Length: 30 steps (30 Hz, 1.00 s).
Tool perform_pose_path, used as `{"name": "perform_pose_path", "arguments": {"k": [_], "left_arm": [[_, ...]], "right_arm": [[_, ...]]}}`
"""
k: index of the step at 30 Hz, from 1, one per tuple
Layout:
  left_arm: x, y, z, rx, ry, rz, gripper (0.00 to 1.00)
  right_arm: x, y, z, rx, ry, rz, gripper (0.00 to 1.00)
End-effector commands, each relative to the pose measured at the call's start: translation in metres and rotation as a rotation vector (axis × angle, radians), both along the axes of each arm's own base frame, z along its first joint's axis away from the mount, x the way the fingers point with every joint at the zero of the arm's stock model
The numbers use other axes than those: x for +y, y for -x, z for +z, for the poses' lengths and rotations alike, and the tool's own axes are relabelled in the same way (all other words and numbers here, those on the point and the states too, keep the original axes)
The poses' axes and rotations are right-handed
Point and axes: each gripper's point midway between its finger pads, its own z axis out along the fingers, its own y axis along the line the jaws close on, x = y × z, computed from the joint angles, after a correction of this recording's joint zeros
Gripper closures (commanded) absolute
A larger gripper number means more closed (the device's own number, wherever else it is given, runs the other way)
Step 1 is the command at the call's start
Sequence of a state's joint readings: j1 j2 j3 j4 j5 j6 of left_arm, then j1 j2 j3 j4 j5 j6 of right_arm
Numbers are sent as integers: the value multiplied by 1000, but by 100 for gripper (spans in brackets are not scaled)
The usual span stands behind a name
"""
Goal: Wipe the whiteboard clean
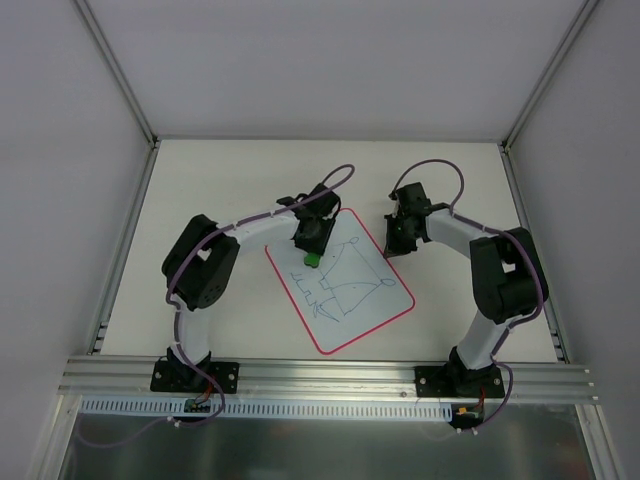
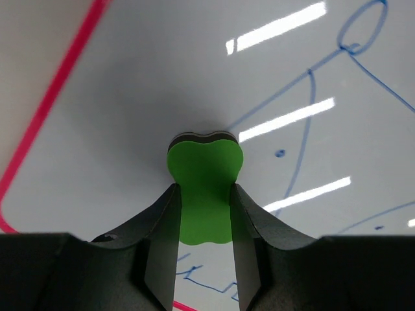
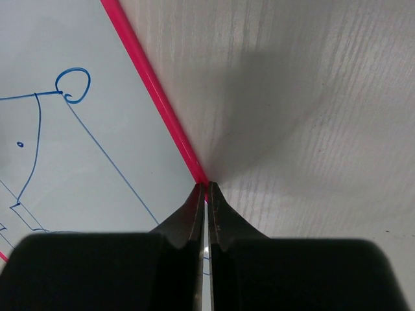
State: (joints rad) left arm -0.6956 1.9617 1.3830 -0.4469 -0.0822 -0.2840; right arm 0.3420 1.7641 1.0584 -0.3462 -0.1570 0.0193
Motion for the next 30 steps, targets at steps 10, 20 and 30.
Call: {"name": "perform_pose_path", "arguments": {"k": [10, 20, 30], "left_arm": [[-30, 93, -37, 183, -34, -47, 100], [79, 48, -32, 143, -105, 321, 100], [35, 83, -38, 202, -112, 147, 100]], "right_arm": [[-6, 7, -19, 58, 60, -45, 100], [-6, 7, -19, 48, 57, -51, 100], [-7, 3, -18, 34, 60, -60, 100]]}}
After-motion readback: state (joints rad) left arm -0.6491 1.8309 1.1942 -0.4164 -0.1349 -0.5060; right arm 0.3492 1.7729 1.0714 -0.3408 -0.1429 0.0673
